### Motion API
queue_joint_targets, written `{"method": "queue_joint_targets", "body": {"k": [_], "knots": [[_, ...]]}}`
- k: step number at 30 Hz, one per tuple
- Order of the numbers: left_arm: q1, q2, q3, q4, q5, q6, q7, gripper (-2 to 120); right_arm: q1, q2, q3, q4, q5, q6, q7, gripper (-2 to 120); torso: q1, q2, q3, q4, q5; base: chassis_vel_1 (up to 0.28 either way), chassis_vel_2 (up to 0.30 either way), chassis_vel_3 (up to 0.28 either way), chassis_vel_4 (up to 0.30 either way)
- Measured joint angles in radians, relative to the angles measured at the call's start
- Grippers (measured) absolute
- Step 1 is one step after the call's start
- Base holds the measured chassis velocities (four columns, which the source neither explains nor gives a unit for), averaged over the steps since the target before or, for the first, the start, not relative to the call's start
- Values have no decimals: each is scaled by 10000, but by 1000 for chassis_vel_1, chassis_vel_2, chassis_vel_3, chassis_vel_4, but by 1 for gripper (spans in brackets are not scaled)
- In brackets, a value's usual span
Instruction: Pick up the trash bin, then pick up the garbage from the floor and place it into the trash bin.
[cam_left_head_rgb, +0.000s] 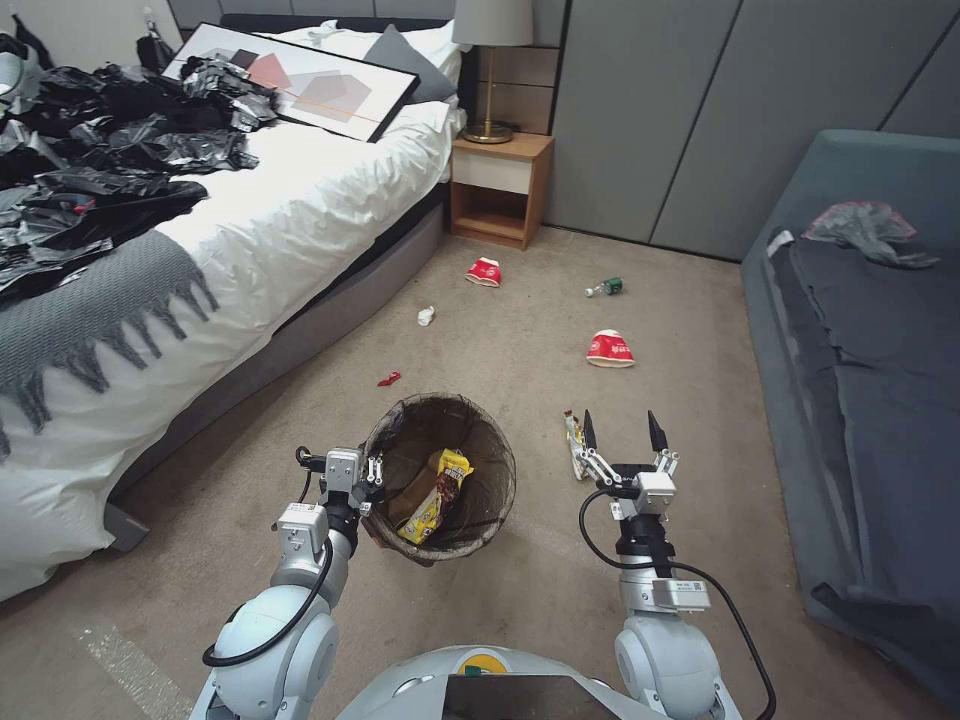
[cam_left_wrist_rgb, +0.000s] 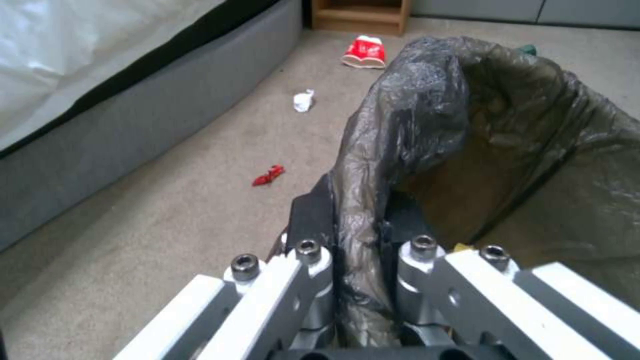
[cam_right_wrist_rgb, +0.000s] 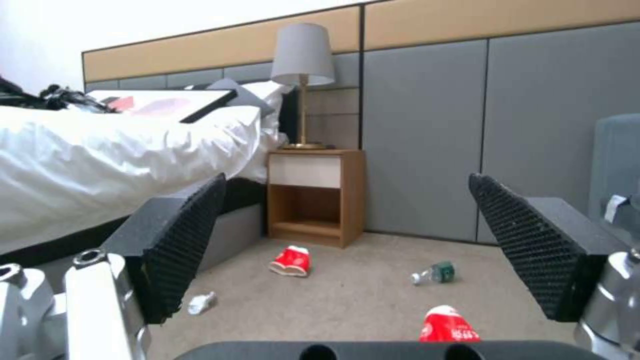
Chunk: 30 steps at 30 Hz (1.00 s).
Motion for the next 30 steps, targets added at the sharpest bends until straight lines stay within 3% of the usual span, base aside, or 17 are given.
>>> {"method": "queue_joint_targets", "body": {"k": [30], "knots": [[-76,23,-26,36,-46,-89,-67,7,34,5,92,-32,4,-5,10,89,0,0,0,0,0,-4,6,7,-4]]}}
